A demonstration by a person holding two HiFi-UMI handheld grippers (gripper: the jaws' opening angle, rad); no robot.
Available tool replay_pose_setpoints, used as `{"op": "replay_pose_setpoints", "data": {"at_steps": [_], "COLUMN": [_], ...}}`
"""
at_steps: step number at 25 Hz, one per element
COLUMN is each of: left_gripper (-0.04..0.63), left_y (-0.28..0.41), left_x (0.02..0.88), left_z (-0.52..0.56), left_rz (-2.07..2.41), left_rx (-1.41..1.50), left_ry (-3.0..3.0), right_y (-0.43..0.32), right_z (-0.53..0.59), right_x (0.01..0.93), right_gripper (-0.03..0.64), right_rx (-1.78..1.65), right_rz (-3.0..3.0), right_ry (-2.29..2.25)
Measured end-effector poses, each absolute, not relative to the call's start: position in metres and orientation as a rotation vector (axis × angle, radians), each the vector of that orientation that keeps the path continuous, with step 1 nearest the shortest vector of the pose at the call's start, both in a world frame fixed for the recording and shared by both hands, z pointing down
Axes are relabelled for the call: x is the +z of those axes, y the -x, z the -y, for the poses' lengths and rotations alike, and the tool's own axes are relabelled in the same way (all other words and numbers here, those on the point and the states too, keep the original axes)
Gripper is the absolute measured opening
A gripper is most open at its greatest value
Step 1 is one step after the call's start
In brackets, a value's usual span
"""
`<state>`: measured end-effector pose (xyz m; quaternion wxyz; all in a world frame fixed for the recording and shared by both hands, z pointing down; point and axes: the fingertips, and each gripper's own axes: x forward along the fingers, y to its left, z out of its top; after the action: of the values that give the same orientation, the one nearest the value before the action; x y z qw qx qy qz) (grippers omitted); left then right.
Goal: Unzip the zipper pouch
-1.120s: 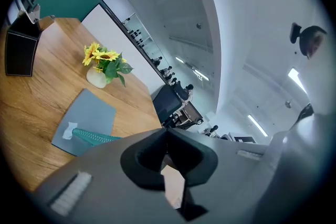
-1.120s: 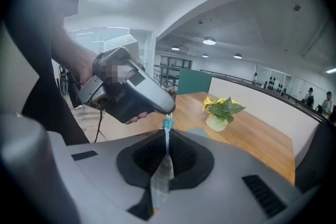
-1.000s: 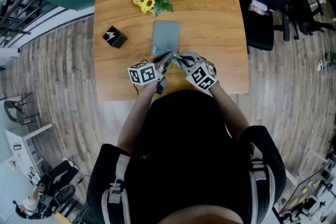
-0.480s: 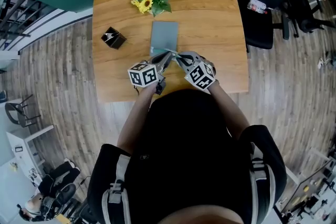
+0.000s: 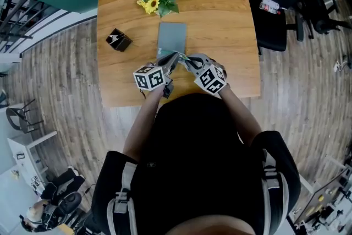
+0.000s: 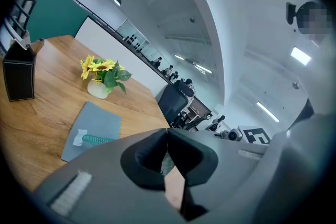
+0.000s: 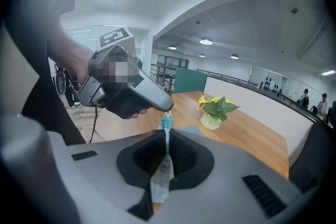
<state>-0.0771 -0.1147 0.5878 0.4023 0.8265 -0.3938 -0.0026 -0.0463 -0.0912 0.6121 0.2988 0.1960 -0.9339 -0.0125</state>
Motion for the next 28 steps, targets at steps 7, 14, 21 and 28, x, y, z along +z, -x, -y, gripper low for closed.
{"op": "replay_pose_setpoints", "data": {"at_steps": [7, 14, 21, 28], "left_gripper": [0.006, 0.008, 0.015, 0.012], "left_y": [0.0794, 0.0832, 0.0830, 0.0845], "left_x": [0.5885, 0.5895, 0.5927, 0.5925], "left_z": [0.1163, 0.1178, 0.1168, 0.1186], "left_rz": [1.015, 1.020, 1.027, 1.042], "left_rx": [0.005, 0.020, 0.041, 0.046], "left_ry": [-2.094, -2.097, -2.095, -2.094], "right_y": [0.0464, 0.0465, 0.0446, 0.0396], "right_z": [0.0899, 0.0892, 0.0863, 0.0854], "right_x": [0.6091, 0.6068, 0.6066, 0.6015], "right_gripper": [0.012, 0.012, 0.012, 0.012], "right_rx": [-0.045, -0.050, -0.057, -0.068], "right_rz": [2.490, 2.495, 2.493, 2.501], "right_ry": [-0.520, -0.521, -0.516, -0.523]}}
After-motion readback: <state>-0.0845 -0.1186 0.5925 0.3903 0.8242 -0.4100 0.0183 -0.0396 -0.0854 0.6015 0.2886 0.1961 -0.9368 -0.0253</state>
